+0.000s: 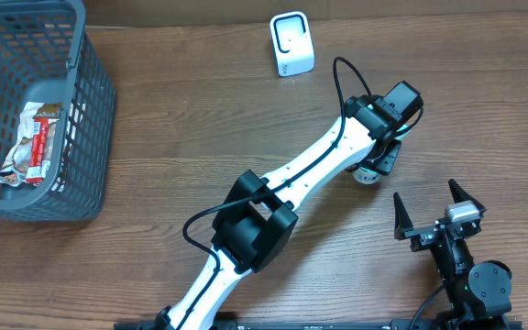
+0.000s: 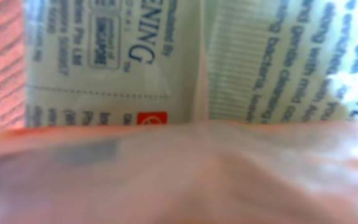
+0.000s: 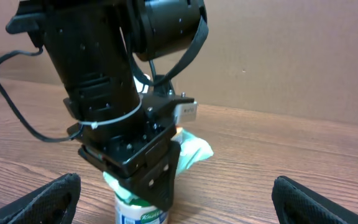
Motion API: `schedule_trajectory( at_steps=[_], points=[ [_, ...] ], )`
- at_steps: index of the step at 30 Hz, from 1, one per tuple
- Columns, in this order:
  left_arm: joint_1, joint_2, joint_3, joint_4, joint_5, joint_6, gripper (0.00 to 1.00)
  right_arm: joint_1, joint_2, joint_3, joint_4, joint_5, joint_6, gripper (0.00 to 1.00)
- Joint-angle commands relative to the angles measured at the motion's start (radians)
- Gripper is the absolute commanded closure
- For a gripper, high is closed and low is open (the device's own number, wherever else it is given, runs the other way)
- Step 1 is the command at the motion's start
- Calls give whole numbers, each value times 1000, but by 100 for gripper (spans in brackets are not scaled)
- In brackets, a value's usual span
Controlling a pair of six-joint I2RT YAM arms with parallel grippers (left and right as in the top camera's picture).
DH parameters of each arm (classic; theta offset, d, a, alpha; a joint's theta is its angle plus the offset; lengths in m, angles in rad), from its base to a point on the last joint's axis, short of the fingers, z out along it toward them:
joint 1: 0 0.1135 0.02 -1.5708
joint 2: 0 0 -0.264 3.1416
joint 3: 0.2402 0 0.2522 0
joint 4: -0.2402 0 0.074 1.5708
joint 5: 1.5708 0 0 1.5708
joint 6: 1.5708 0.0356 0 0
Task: Scan the item barcode
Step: 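Carry the item toward the scanner and set it down right of center, then move the left gripper back over the grey basket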
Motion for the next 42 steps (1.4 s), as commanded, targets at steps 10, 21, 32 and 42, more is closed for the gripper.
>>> schedule_trajectory(
  at_steps=[10,21,32,42],
  points=[
    [3,-19,-2,-1,58,17,8,3,-1,-10,6,-1,-5,0],
    [24,-122,31,-30,69,40,0,3,-1,-10,6,-1,-5,0],
    [114,-317,31,-67,-89,84,0,3,-1,-10,6,-1,-5,0],
    [293,-422,31,-154,-275,211,0,3,-1,-10,6,-1,-5,0]
  ],
)
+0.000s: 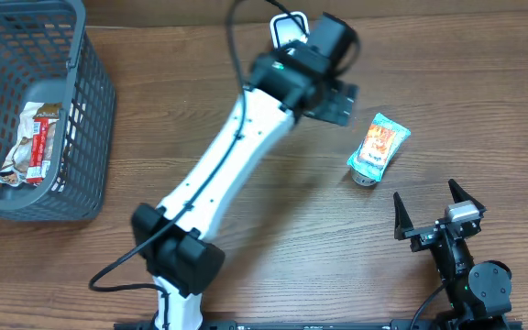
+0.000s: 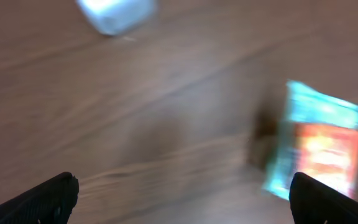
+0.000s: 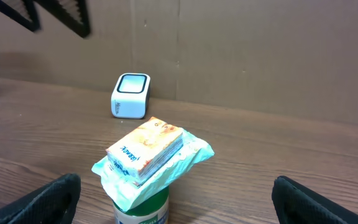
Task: Scan the item barcode
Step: 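Move the left gripper back over the grey basket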
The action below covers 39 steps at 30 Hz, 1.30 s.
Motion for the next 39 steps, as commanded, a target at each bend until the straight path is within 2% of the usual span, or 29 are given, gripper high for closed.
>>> schedule_trajectory(
  at_steps=[1,10,15,23,32,39],
  points=[
    [69,-54,23,-21,-158,90,0,3,-1,-10,6,-2,-5,0],
    [227,-63,23,-80,-520,93,0,3,-1,-10,6,-2,-5,0],
    [296,-64,23,-119,-673,140,0,3,-1,-10,6,-2,-5,0],
    [400,-106,23,-112,-644,140,0,3,-1,-10,6,-2,-5,0],
    [562,-216,23,-48,-421,136,1,3,-1,-10,6,-2,-5,0],
    [735,-301,23,0,-194,129,0,3,-1,-10,6,-2,-5,0]
  ],
)
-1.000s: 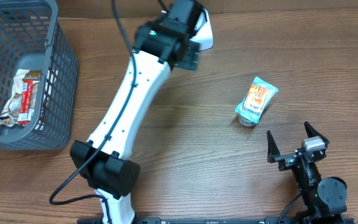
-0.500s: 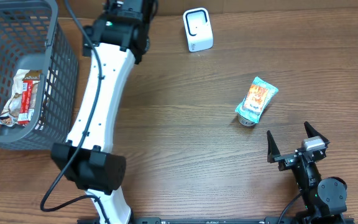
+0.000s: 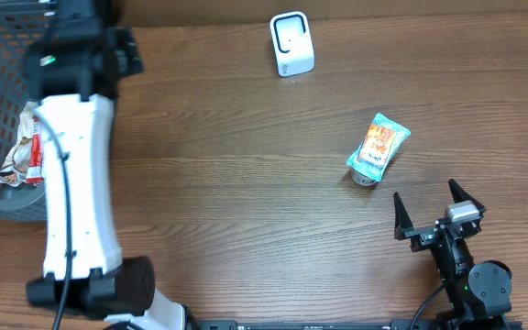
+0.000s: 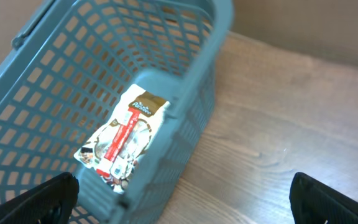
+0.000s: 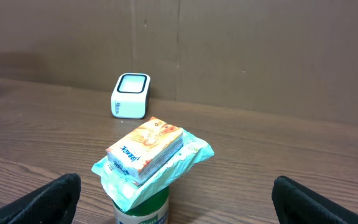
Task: Scan the item barcode
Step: 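Move the left gripper back over the grey basket, then grasp the bread bag with red strip inside the basket with left gripper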
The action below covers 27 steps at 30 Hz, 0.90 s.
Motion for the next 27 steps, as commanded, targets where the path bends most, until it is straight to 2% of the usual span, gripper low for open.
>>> schedule_trajectory(
  at_steps=[1,9,16,27],
  points=[
    [95,-58,22,12,182,8,0,3,-1,-10,6,-2,-5,0],
    [290,-62,22,11,313,8,0,3,-1,-10,6,-2,-5,0],
    [397,-62,21,-23,310,16,1,3,-1,-10,6,-2,-5,0],
    [468,-43,-15,-11,310,16,1,3,-1,-10,6,-2,-5,0]
  ],
)
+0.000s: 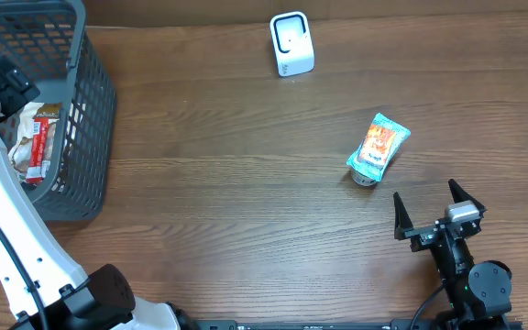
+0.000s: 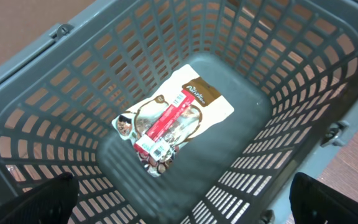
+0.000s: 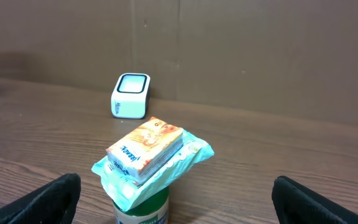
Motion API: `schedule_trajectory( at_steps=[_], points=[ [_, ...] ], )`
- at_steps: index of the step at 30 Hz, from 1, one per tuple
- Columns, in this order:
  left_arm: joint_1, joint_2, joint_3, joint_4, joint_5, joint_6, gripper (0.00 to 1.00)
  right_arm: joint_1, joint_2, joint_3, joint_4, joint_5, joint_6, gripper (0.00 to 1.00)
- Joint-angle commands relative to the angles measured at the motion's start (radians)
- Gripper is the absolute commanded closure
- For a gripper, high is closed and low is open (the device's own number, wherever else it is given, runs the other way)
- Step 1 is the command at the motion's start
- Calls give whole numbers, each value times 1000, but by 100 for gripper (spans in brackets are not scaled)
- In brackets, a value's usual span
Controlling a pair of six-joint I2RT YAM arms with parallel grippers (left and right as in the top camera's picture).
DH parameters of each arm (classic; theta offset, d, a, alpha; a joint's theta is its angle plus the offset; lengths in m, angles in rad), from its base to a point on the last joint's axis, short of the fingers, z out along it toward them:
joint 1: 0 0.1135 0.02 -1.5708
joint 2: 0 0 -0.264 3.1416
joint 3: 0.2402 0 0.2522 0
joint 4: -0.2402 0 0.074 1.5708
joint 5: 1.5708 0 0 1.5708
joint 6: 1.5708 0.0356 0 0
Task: Scan the item barcode
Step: 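Grasp the bread bag with red strip inside the basket with left gripper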
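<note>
A white barcode scanner (image 1: 291, 44) stands at the back of the table, also seen as the white scanner (image 3: 130, 95) in the right wrist view. A brown and red snack packet (image 2: 173, 118) lies flat on the floor of the grey basket (image 2: 303, 81). My left gripper (image 2: 182, 199) hangs open above that packet, with nothing between its fingers; overhead, the left gripper (image 1: 7, 92) is over the basket (image 1: 94, 119). An orange pack (image 3: 146, 146) rests on a teal pouch on a green can. My right gripper (image 3: 176, 196) stands open, short of the can.
The can with its stack (image 1: 377, 148) stands right of centre, a little ahead of the right gripper (image 1: 438, 213). The basket has high mesh walls all round the packet (image 1: 33, 142). A cardboard wall closes off the far side of the table.
My left gripper has moved from the basket's right rim to a spot over the basket's inside, looking straight down on the snack packet. It is still open. The right arm has not moved.
First my left gripper was down on the orange pack atop the can. Then it was open near the scanner, with the pack left lying on the can. After that it was at the basket's rim, and now it is over the packet inside.
</note>
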Motion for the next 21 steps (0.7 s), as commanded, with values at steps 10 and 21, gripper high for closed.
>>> schedule_trajectory(
  at_steps=[10,21],
  points=[
    [25,98,-9,15,-39,16,0,3,-1,-10,5,-2,-4,0],
    [40,206,-9,7,-84,19,1,3,-1,-10,5,-2,-4,0]
  ],
)
